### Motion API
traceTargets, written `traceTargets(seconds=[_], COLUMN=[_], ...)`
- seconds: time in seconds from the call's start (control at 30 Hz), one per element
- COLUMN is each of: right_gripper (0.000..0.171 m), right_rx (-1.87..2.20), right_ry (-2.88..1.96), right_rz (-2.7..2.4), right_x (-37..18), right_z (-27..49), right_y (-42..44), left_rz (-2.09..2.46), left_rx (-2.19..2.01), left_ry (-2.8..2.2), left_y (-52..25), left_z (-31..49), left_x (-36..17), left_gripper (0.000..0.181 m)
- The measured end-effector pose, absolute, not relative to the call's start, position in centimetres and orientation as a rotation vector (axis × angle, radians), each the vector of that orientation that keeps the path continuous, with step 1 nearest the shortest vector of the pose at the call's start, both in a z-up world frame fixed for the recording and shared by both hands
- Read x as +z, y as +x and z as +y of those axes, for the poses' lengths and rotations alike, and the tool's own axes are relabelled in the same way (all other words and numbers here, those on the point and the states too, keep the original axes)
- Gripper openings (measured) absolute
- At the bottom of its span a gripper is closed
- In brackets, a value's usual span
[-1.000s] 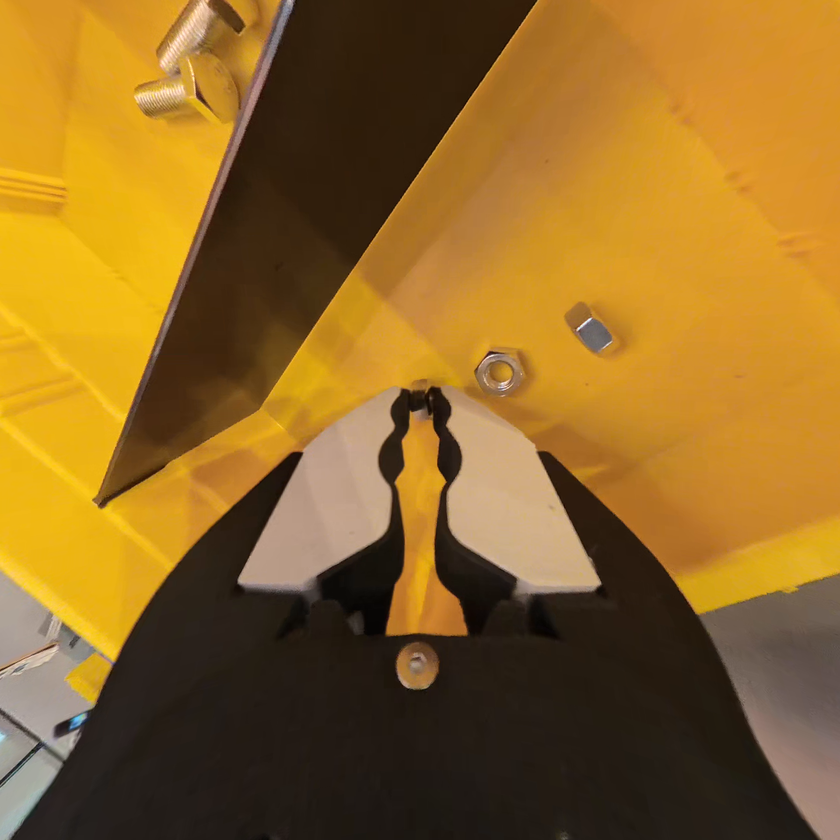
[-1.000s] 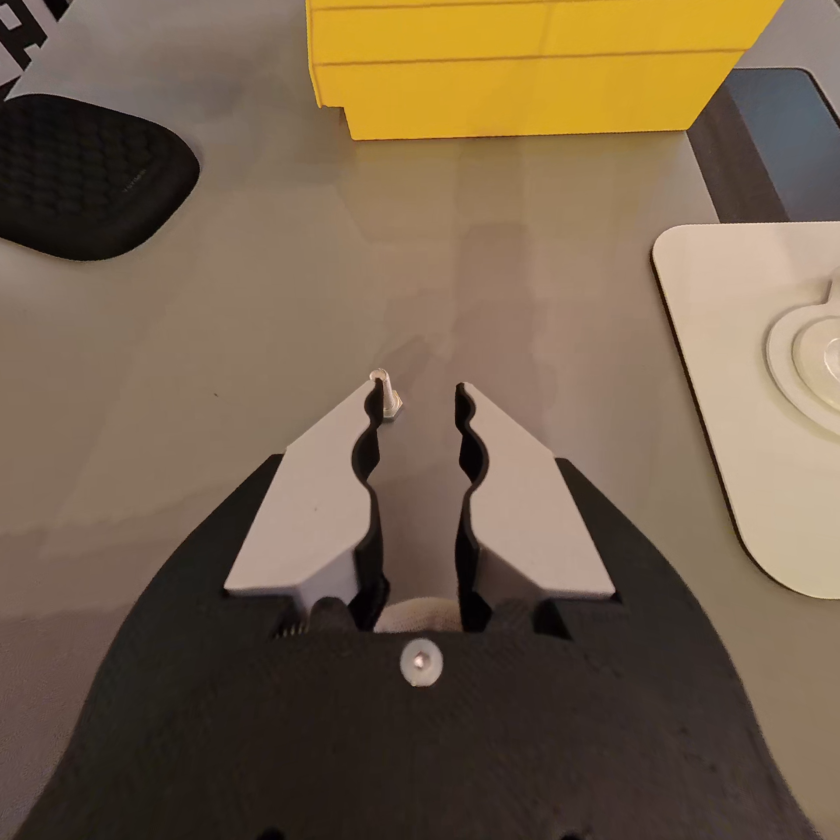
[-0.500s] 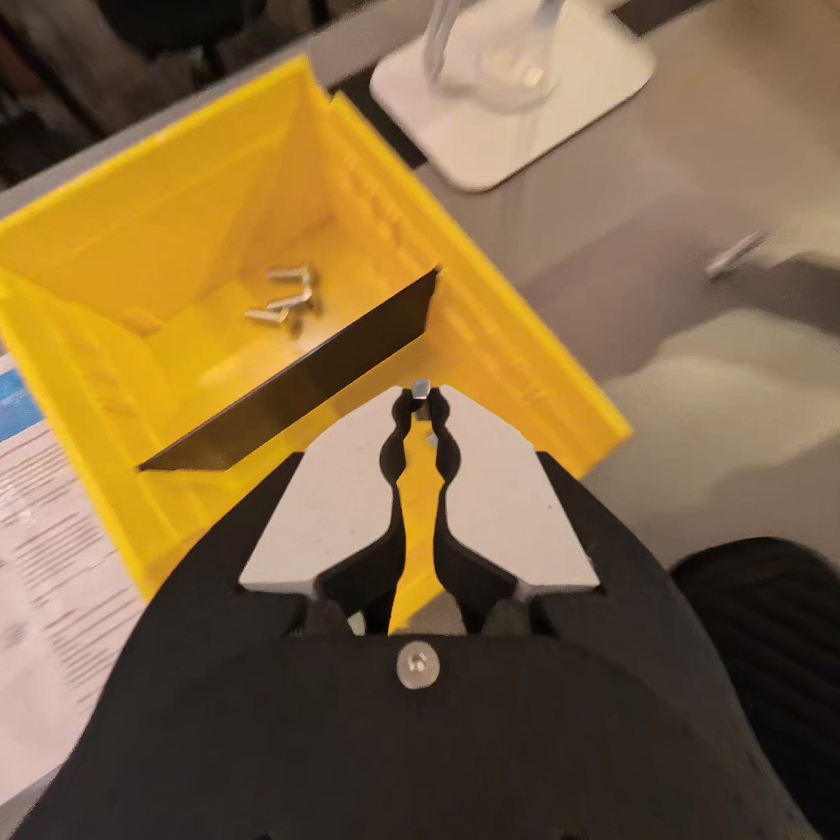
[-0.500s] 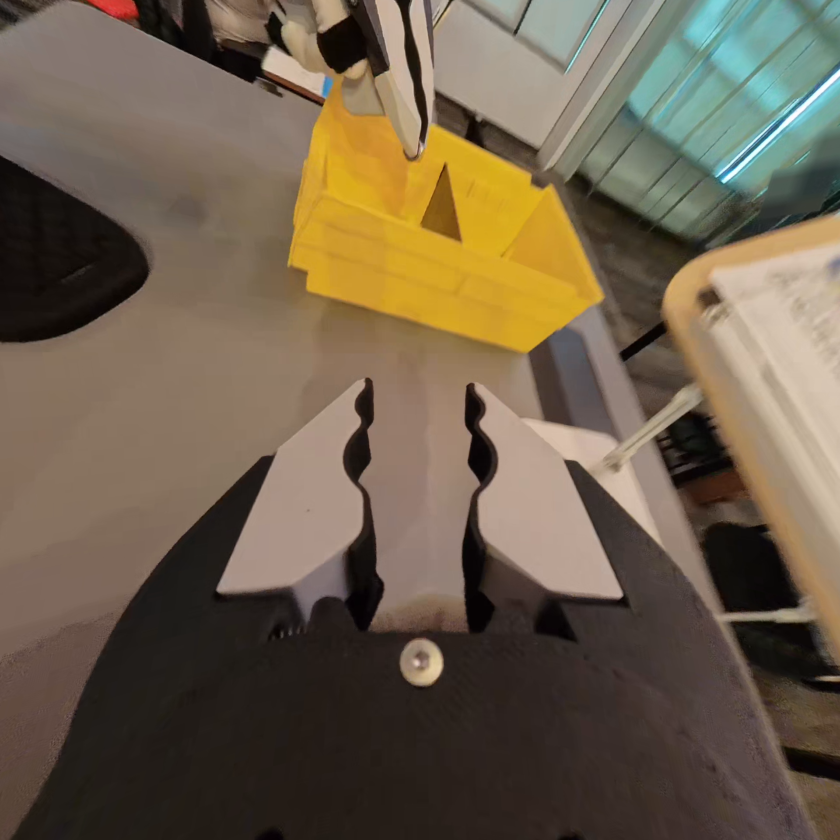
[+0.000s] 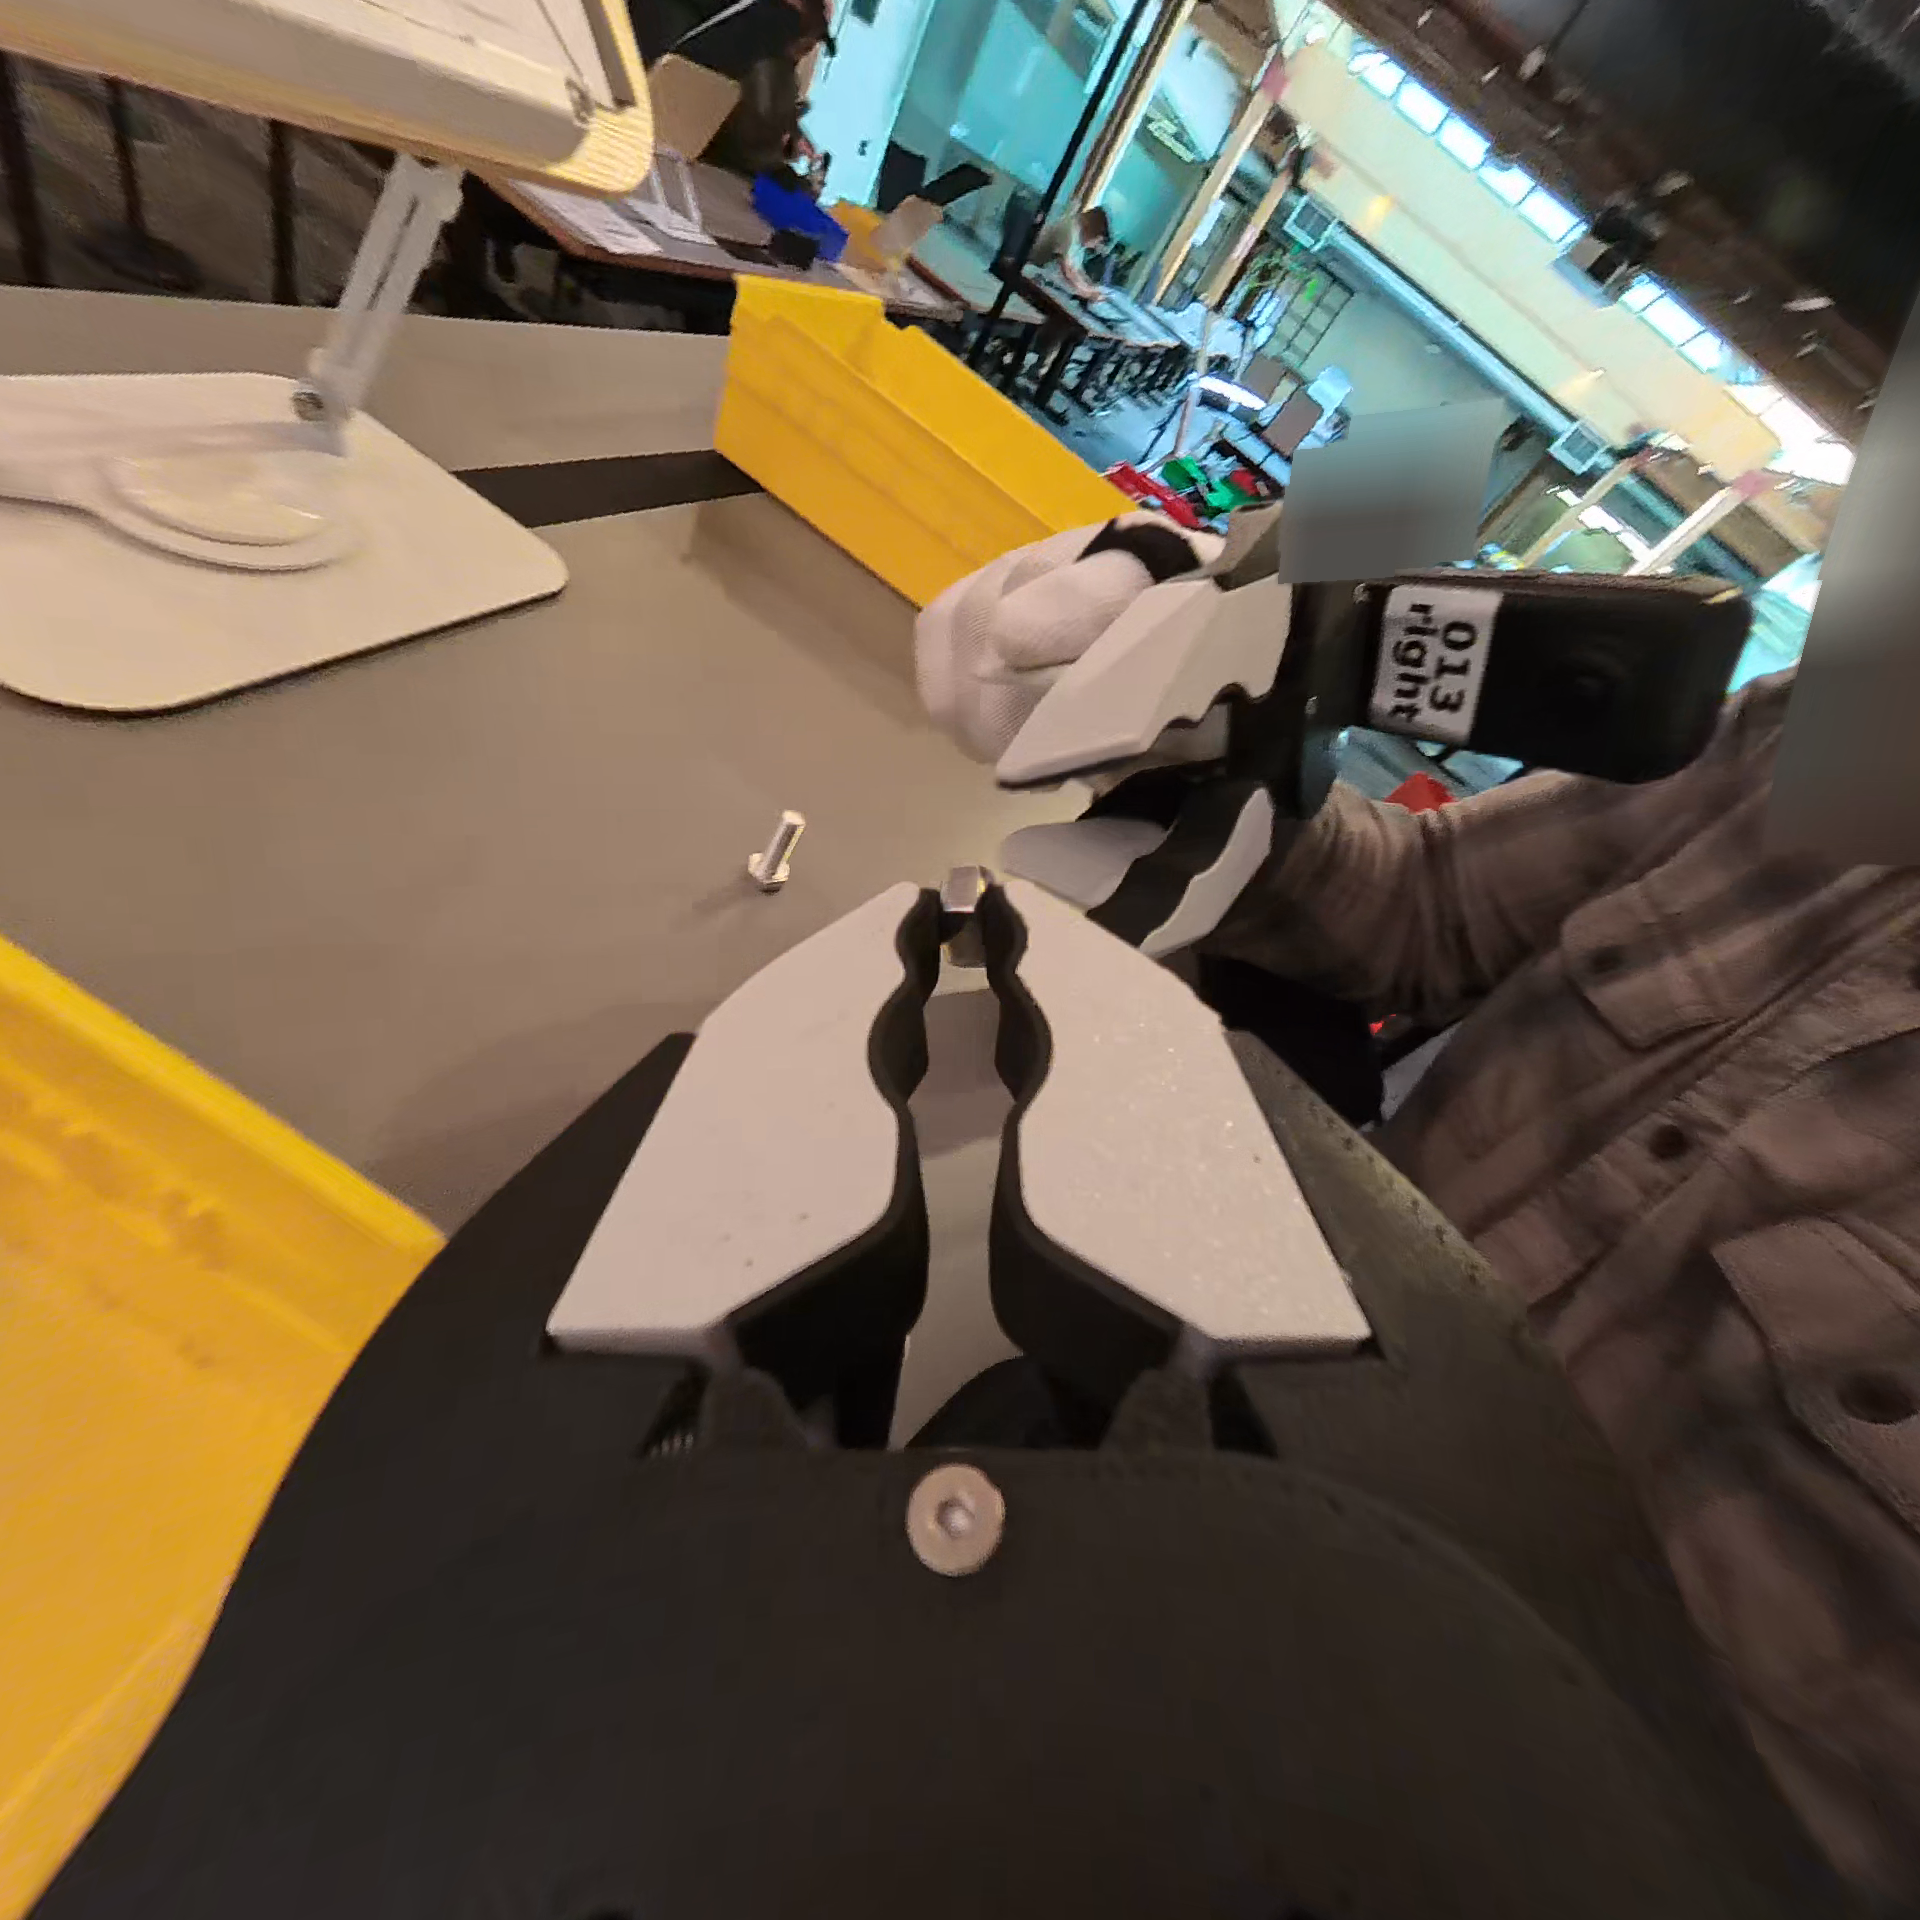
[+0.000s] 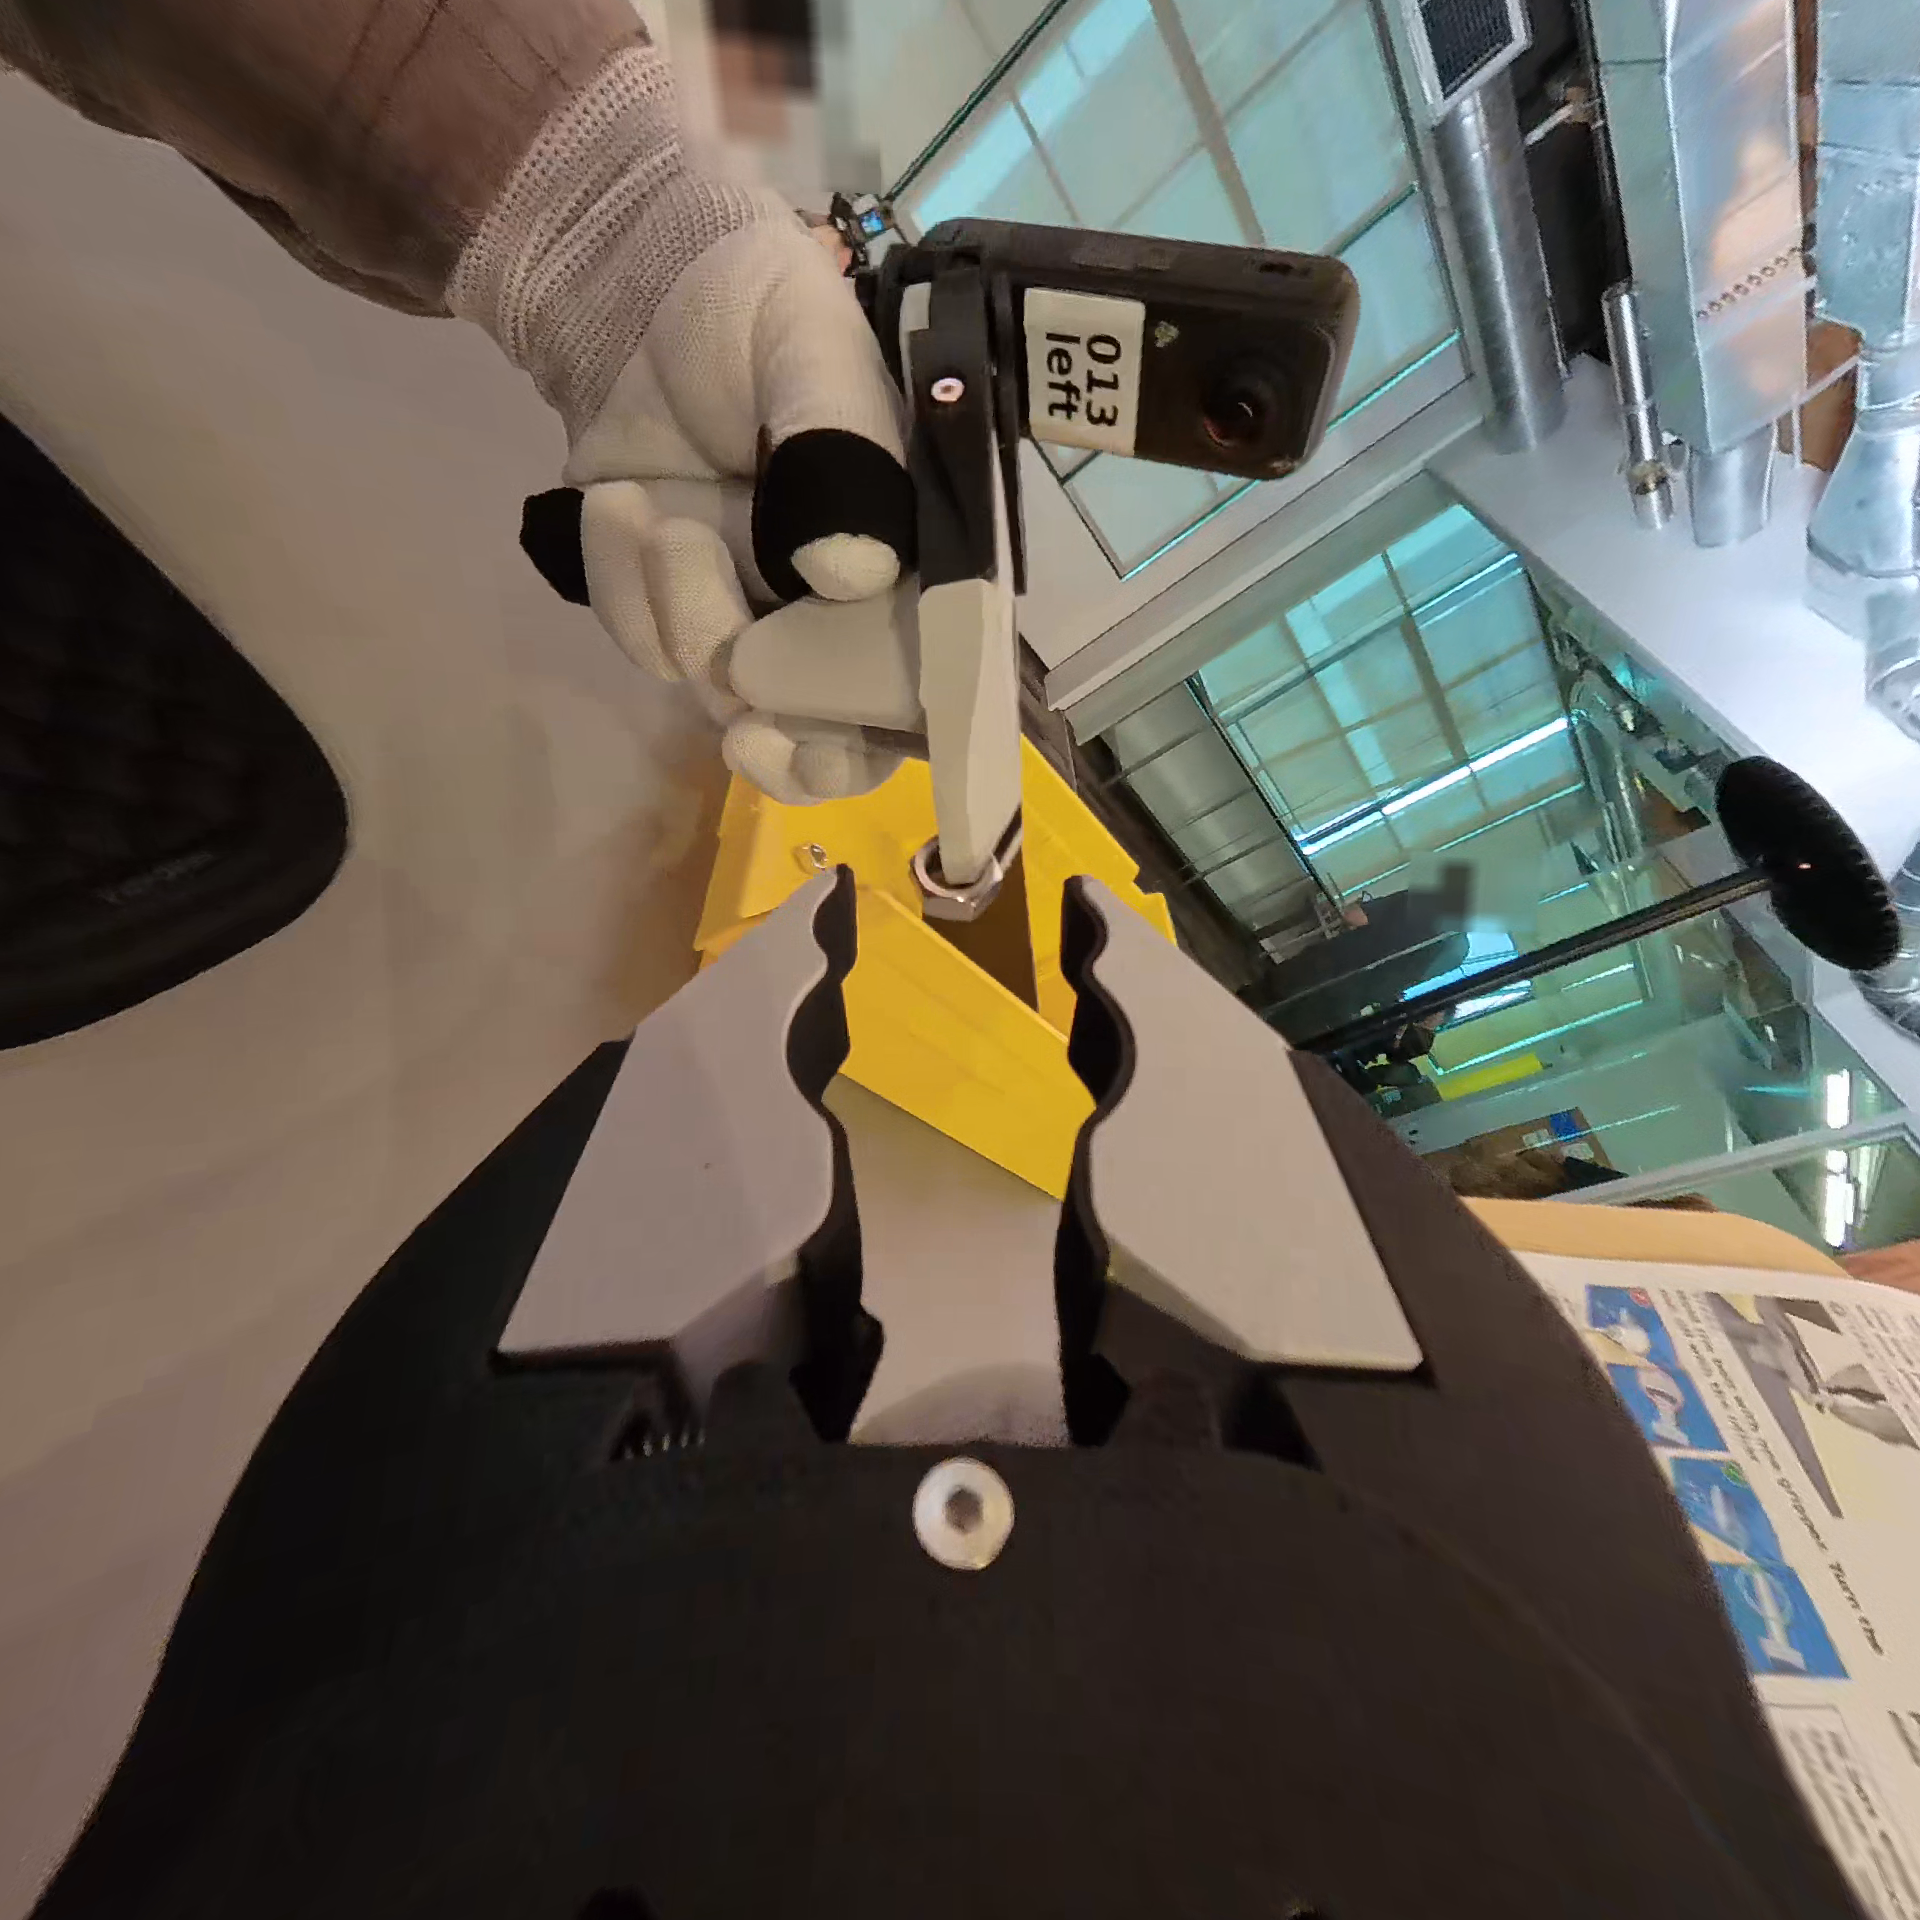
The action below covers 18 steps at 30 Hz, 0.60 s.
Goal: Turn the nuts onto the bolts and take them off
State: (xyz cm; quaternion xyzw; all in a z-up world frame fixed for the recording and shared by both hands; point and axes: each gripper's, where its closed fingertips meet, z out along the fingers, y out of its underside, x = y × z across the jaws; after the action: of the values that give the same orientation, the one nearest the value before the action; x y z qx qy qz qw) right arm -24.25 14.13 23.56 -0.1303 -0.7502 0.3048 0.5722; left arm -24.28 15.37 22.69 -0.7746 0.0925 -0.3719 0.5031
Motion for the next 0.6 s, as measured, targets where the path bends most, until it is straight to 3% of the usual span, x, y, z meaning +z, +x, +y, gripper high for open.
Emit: traceTargets(seconds=[0.27, 0.6], right_gripper=[0.019, 0.018], right_rx=[0.778, 0.860], right_ry=[-0.307, -0.338], right_rz=[-1.779, -1.796], right_x=[22.6, 23.0], right_z=[13.3, 13.9], right_y=[-24.2, -23.6], left_rz=[0.293, 0.257], left_rx=[-1.015, -1.086], left_ry=[-1.817, -1.748], left_y=[-22.3, -21.9], left_z=[14.8, 15.2], left_x=[22.4, 23.2], left_gripper=[0.008, 0.014])
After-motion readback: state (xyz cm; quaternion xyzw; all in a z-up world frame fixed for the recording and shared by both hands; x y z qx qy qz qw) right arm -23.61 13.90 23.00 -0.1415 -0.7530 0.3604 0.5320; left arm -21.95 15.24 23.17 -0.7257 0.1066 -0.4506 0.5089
